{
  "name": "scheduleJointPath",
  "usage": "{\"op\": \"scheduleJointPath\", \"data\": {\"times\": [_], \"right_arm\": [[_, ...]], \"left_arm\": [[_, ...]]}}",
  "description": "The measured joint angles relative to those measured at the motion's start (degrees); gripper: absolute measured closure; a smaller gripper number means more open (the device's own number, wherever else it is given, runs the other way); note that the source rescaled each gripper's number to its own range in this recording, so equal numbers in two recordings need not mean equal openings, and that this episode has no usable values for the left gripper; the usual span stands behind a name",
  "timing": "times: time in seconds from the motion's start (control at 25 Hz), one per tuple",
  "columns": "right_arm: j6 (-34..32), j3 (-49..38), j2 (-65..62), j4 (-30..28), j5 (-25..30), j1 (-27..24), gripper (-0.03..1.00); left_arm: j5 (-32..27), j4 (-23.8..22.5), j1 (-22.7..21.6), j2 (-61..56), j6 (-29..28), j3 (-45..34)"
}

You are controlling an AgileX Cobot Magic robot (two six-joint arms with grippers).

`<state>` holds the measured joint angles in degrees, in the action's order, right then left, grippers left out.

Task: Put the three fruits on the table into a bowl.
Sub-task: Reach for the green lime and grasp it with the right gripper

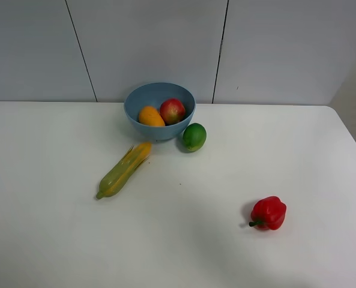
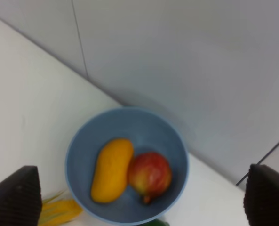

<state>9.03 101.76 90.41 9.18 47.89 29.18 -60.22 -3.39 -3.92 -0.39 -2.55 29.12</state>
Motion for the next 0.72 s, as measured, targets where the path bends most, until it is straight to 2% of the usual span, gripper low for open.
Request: {"op": "scheduleJointPath", "data": {"times": [0.24, 0.4, 0.56, 0.72], "right_arm": [[0.55, -24.90, -13.22, 0.00, -10.95, -5.25, 0.39], [1.08, -40.87, -13.72, -0.12, -18.97, -9.24, 0.39], [3.53, -48.58, -7.72, 0.31, -27.08, -9.72, 0.39], [4.96, -47.65, 2.80, 1.32, -31.45, -9.00, 0.39]], "left_arm": [[0.00, 0.00, 0.00, 0.00, 0.00, 0.00], [0.00, 0.00, 0.00, 0.00, 0.00, 0.00], [0.00, 0.00, 0.00, 0.00, 0.00, 0.00], [0.00, 0.00, 0.00, 0.00, 0.00, 0.00]]}}
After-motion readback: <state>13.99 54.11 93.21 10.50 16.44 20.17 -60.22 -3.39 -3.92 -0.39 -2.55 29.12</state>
